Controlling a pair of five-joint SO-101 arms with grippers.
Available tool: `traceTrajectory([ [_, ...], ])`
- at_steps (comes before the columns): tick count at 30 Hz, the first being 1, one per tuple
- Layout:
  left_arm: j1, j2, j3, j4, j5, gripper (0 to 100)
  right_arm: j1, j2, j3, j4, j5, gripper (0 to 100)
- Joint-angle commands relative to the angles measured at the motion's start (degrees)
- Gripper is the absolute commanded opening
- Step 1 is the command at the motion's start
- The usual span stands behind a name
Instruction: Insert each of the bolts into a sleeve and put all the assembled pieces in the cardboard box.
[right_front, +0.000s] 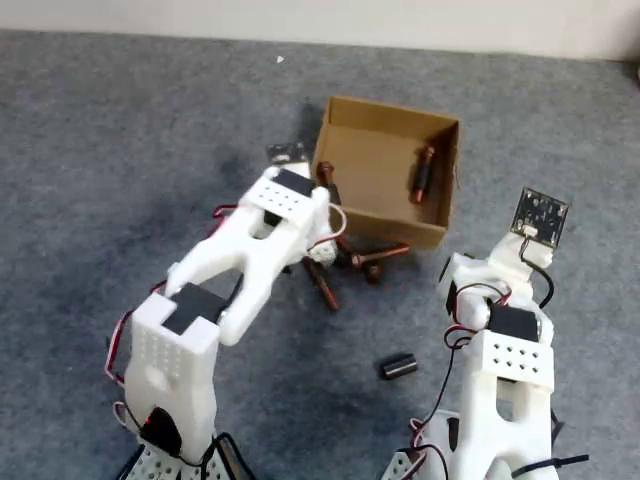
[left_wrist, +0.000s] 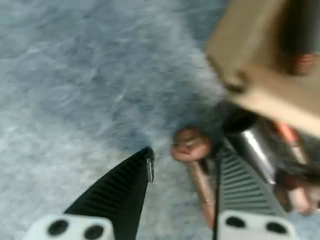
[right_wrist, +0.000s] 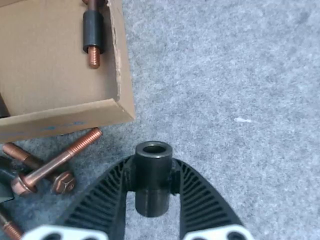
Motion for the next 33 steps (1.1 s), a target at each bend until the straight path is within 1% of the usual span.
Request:
traceTrajectory([
  [1, 0.75, 0.66, -3.91, -1.41, 0.62, 15, 0.57, -1.45, -0.75, -1.89, 0.97, 0.7],
  [8, 0.75, 0.75, -3.82, -1.49, 0.62, 0, 0.57, -1.54, -0.75, -1.89, 1.05, 0.7],
  [19, 0.75, 0.22, -3.82, -0.97, 0.35, 1, 0.57, -1.54, -0.66, -1.89, 1.05, 0.7],
  [23, 0.75, -0.57, -5.23, 3.78, 0.18, 1, 0.57, -1.71, -0.57, -1.89, 1.14, 0.7],
  [28, 0.31, -6.64, -4.7, 6.86, -3.96, 0, 0.31, -1.89, -0.48, -1.45, 1.14, 0.6],
  [33, 0.31, -14.64, 2.68, 3.08, -4.31, 0, 0.22, -3.12, -0.92, 1.45, 1.23, 0.6],
])
